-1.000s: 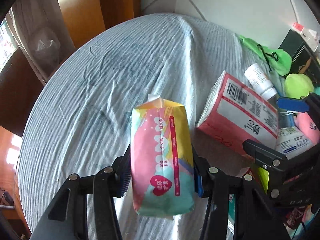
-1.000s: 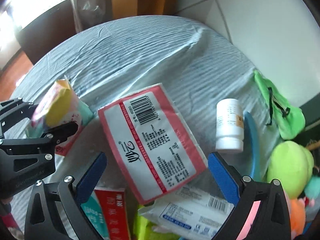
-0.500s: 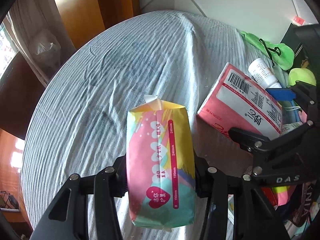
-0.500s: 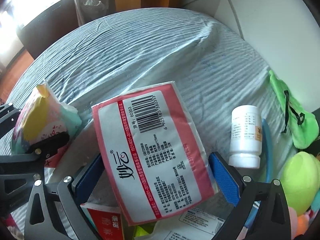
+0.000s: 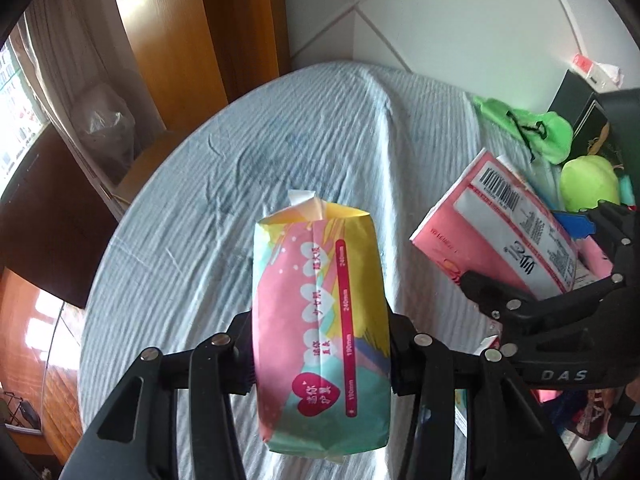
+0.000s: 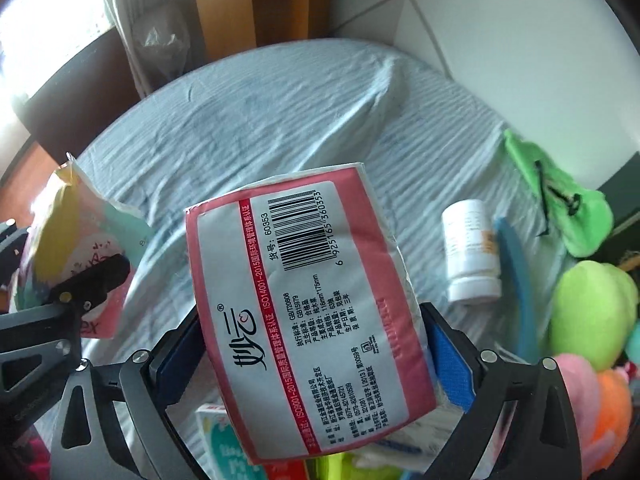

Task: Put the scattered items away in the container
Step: 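Lift both tissue packs and carry them over the blue crate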

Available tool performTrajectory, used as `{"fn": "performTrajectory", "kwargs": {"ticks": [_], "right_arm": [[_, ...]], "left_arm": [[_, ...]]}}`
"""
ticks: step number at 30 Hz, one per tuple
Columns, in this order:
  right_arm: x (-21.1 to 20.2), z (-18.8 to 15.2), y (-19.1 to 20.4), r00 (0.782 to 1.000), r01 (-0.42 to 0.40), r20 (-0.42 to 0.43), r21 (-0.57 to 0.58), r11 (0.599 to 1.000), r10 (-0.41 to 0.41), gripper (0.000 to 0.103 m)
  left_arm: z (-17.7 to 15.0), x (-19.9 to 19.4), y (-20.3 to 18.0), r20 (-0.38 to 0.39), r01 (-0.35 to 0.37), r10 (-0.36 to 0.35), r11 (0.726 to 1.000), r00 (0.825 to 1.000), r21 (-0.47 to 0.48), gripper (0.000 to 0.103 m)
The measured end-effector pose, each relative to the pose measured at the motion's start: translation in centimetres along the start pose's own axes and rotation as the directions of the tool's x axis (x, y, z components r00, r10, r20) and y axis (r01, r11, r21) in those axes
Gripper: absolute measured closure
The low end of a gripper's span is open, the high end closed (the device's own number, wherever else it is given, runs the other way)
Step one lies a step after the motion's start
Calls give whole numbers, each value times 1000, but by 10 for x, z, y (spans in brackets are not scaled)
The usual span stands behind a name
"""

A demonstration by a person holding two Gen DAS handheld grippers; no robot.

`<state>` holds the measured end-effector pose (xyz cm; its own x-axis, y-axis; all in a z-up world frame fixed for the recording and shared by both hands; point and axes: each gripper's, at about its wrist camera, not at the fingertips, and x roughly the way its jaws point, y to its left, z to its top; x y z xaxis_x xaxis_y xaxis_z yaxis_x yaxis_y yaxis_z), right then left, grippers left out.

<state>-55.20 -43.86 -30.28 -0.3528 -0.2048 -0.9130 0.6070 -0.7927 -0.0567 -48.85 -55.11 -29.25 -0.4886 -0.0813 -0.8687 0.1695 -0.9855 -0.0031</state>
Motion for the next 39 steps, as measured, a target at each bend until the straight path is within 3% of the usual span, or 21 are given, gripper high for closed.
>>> {"fn": "performTrajectory", "kwargs": {"ticks": [8,14,19,24,27,30,36,39], "right_arm": [[-118,-17,-17,983,88,154,82,993,-100,4],[-220,-70,-44,947,171,254,127,977,-199,4],[-294,-125,-60,899,248,329,164,955,-290,4],[-363,-170,-68,832,310,396,249,918,-389,4],[-399,-195,-74,789,339,409,331,880,-458,4],[-426,-217,-83,777,360,370,402,842,-509,4],[-480,-274,-108,753,398,281,524,753,-594,4],[-509,-308,-123,718,435,245,571,696,-651,4]], "left_arm": [[8,-85,-27,131,17,-27,997,991,75,57],[-11,-161,-85,235,25,-48,995,971,99,57],[-33,-216,-134,278,66,-99,990,955,125,57],[-56,-274,-182,350,81,-156,972,924,219,57],[-63,-305,-206,387,116,-223,953,895,282,57],[-67,-325,-223,392,155,-278,935,877,318,57],[-85,-374,-281,391,212,-400,871,829,443,57],[-93,-396,-313,381,248,-458,838,803,486,57]]}}
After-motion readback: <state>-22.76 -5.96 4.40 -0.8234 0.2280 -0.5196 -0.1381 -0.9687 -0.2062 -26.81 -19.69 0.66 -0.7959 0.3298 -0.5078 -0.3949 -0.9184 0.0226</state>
